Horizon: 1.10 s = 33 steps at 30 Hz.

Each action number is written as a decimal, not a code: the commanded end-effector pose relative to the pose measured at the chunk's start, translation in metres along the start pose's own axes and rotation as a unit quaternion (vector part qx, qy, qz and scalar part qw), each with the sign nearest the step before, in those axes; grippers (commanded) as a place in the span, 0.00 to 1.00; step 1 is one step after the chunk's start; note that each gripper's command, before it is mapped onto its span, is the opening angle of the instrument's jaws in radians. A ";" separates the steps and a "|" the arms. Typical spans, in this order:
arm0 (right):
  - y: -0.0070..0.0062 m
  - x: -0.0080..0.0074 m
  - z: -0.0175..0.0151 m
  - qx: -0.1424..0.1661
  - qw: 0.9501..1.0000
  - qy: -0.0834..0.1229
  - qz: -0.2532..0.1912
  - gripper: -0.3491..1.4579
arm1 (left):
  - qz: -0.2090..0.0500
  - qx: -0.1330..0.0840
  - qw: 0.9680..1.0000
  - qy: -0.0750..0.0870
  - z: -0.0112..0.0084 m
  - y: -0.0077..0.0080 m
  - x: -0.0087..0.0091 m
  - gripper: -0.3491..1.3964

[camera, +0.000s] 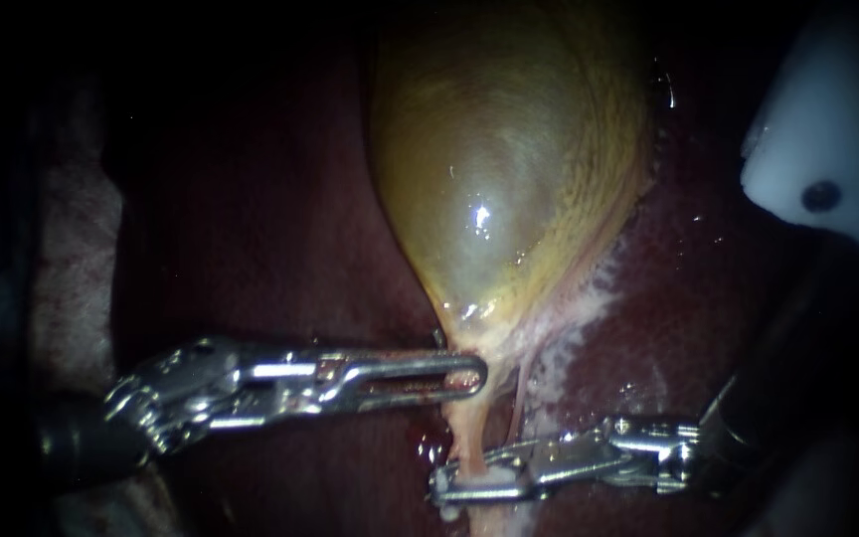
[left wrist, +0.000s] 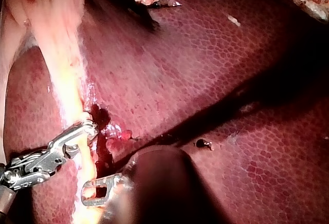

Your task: Going back second clip left tube

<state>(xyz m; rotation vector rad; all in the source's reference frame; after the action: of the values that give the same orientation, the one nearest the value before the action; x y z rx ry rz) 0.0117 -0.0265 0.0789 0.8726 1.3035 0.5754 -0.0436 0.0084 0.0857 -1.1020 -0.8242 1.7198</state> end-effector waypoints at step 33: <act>-0.0003 0.0001 0.0011 -0.001 1.000 0.003 -0.001 0.45 | 0.000 0.000 1.000 0.000 0.0000 0.0000 0.0000 0.00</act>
<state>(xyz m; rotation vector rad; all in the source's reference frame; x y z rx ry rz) 0.0127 -0.0268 0.0787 0.8714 1.3083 0.5828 -0.0436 0.0084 0.0857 -1.1022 -0.8242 1.7205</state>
